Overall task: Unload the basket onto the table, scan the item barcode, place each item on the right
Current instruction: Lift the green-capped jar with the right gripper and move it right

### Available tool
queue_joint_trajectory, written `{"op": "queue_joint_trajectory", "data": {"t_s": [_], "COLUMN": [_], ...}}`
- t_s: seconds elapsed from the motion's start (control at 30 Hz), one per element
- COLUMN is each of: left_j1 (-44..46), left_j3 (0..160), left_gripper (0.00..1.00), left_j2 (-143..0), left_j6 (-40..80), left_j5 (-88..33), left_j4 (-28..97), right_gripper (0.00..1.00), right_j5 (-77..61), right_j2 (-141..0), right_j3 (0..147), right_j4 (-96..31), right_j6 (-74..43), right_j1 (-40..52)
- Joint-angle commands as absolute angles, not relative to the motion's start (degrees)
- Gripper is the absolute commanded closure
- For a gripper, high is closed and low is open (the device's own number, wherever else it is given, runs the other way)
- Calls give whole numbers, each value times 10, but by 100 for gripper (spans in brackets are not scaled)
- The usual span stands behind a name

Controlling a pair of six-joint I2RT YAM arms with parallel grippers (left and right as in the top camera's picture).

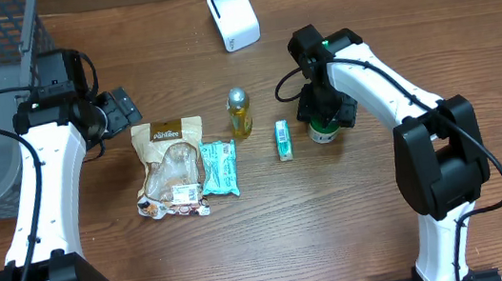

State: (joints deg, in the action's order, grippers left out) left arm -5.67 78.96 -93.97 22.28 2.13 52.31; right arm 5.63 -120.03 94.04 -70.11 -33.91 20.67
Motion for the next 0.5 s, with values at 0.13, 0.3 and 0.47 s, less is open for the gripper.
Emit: {"op": "queue_joint_trajectory", "data": {"t_s": [0.13,0.3,0.47], "left_j1": [-56,-56,-56], "left_j3": [797,797,797], "left_gripper": [1,0,0], "left_j2": [-934,-934,-934], "left_j6": [218,218,218], "left_j5": [19,19,19], "left_j4": [522,522,522], "right_gripper": [32,37,38], "right_j5": [64,63,38], "right_j2": [-1199,-1199,-1199], "right_j3": [938,938,938], "right_j4": [-696,-684,-672], "right_j6": [-229,-214,-170], "right_j1": [206,206,206]}}
